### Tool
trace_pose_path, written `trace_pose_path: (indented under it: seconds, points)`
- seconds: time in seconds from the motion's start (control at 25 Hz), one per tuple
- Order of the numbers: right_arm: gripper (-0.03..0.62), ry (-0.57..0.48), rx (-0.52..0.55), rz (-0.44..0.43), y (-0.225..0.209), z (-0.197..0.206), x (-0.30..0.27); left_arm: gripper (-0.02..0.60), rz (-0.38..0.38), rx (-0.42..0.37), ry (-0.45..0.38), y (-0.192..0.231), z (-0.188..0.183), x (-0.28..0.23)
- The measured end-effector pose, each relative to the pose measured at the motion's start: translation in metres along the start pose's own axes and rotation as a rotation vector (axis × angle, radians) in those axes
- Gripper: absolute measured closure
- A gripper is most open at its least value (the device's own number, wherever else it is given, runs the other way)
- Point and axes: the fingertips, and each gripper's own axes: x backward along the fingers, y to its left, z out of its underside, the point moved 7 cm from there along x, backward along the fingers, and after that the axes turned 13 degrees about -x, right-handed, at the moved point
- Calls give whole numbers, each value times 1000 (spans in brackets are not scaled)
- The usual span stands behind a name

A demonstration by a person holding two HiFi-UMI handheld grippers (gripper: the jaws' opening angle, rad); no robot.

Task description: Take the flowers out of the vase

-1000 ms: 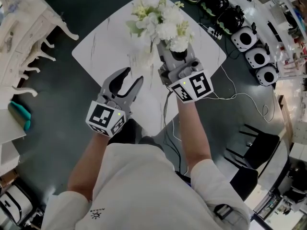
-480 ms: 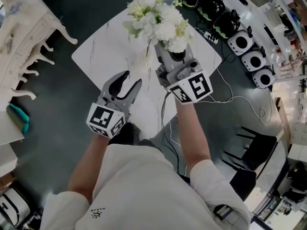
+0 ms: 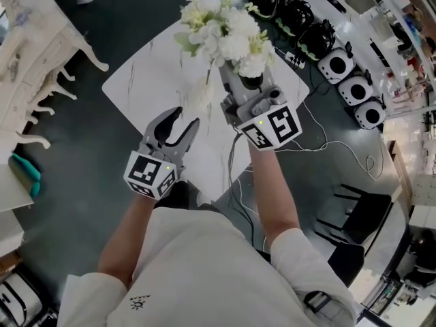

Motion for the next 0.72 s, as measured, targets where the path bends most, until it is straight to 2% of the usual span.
trace_pose_path:
  seconds: [0.4,0.72]
  points:
    - [565,-14,2,15,7,-18,2,425,-2,-8,-18,5,-12,5]
    - [565,-10,-4,45,11,-31,31,425,-6,-16,-41,-8,-24,5]
